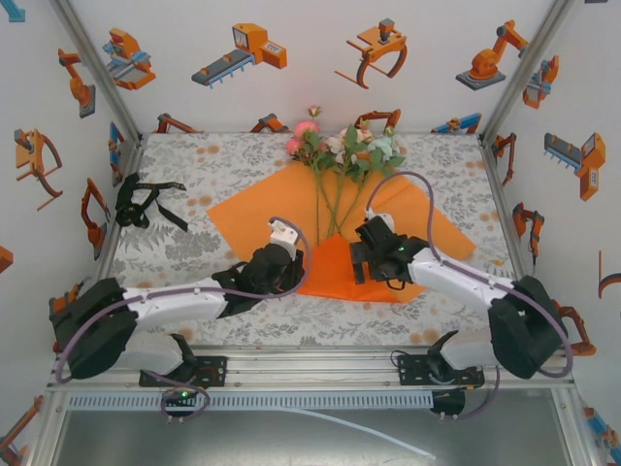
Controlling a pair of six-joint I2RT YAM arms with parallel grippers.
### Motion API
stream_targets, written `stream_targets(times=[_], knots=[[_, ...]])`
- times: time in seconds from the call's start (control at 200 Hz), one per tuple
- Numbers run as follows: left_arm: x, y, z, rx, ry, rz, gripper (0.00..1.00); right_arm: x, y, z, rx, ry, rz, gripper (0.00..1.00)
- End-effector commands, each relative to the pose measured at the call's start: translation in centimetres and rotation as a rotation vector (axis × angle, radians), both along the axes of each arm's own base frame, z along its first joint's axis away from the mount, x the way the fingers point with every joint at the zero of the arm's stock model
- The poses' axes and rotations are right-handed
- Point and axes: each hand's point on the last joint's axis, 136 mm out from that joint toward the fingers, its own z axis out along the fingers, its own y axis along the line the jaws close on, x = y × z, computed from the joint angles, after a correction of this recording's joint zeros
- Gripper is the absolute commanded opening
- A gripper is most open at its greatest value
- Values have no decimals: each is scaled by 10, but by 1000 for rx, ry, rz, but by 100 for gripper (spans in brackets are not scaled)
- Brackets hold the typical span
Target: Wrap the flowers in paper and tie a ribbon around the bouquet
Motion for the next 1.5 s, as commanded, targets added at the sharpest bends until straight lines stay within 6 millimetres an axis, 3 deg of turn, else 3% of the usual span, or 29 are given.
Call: stream_targets(times=[0.0,0.18,0.255,0.335,0.491,0.666,0.796,0.981,1.111,1.302,1.492], knots=[[6,-12,-18,-38,82,3,35,-7,2,35,116,-36,-69,87],[13,0,-52,21,137,89,26,-35,58,49,426,-20,-125,85],[12,12,-59,34,149,136,25,-39,80,38,550,22,-186,82],[10,22,-64,40,155,168,25,-35,86,21,603,40,-241,79],[5,29,-67,13,167,181,26,-38,50,-19,484,41,-357,76],[3,34,-52,-27,130,169,31,-52,5,-40,393,34,-442,75],[4,51,-59,-20,147,205,32,-61,-19,-53,349,34,-481,75],[1,76,-66,10,169,285,32,-66,-43,-53,325,15,-526,75],[-1,90,-74,4,199,328,32,-67,-49,-56,331,31,-536,75],[-25,67,-84,-58,332,194,24,-62,-45,-53,299,36,-495,75],[-61,62,-97,-110,473,206,23,-53,-72,-45,190,35,-520,76]])
